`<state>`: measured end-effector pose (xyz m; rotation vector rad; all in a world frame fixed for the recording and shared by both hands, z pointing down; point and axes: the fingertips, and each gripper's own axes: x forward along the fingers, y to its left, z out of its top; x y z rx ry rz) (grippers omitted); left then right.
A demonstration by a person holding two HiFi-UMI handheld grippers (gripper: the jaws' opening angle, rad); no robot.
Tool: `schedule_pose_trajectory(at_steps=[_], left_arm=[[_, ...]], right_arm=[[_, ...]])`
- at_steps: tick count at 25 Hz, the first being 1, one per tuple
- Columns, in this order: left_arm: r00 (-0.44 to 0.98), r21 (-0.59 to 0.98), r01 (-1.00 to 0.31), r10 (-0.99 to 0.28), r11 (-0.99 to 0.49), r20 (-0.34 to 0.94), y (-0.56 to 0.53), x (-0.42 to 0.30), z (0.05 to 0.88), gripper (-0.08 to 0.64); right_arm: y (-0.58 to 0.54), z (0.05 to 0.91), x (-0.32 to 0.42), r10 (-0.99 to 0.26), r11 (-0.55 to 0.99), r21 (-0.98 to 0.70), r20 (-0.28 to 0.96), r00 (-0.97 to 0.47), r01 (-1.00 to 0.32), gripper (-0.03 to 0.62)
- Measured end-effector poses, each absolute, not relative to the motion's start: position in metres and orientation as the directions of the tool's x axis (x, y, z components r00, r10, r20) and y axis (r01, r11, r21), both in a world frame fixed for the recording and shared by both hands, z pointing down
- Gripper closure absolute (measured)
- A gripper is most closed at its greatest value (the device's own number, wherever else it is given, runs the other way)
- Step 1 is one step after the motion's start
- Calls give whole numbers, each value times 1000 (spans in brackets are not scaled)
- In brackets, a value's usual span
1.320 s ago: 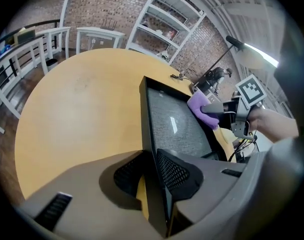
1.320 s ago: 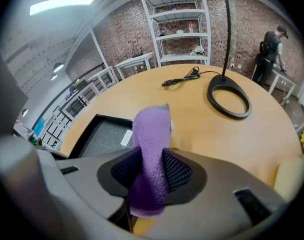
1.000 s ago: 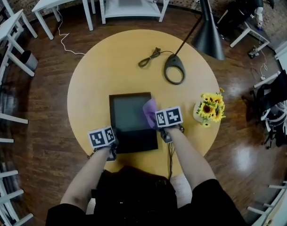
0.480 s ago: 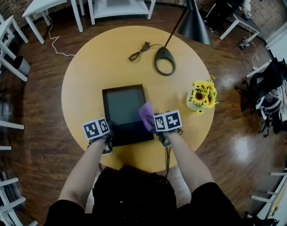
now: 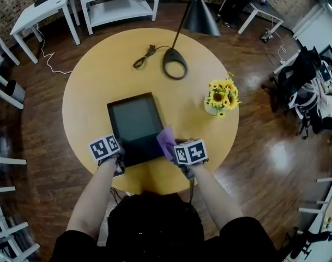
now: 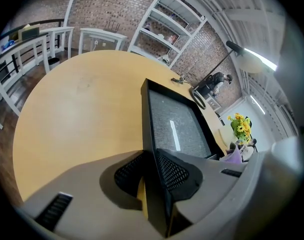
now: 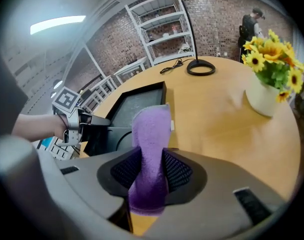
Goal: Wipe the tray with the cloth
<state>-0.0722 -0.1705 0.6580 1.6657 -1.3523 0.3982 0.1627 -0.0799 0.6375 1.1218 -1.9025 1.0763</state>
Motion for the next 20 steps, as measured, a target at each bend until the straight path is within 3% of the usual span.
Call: schedule_pose_trajectory(at_steps=[10,16,20], left_arm=[[345,456,-889,-595,41,726,-169,-67,664,488],[327,474,-873,-584,114,743,-158,-75,665,482],[321,539,-806,-587,242,743,-130,-79,669,465]], right_arm=[[-60,648,172,-498,132,-301,804,-325,-945,456],[-80,651,171,-466,255,-209,829,-309,-944,463],[-102,651,174,-455,355,-170,828,-329,-919,465]])
